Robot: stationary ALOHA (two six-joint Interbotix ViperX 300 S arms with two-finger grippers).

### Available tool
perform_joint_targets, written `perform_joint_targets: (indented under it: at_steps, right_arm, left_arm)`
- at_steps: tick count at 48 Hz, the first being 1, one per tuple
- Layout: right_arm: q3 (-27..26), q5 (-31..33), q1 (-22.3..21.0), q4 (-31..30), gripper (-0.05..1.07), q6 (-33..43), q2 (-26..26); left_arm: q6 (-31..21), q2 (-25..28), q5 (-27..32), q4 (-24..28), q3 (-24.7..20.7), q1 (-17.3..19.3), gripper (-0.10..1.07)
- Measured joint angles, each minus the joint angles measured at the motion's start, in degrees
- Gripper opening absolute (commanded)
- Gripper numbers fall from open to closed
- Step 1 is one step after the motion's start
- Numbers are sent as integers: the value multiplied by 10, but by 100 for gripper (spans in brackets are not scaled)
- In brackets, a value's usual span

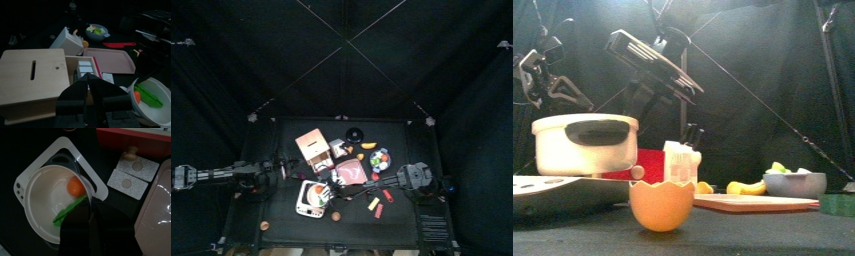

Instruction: Place pot below plate

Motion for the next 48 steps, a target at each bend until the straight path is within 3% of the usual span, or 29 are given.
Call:
perform_joint_targets:
  at_steps: [14,30,48]
  right_arm:
    - [51,-3,1,25,35,1,-61]
    - [177,-21,23,98,32,4,-145]
    - [383,-174,63,142,26,25,-285]
  left_arm:
    - [0,1,-1,0,0,0,51]
    - [0,0,0,0,0,0,51]
    - [0,0,0,0,0,0,51]
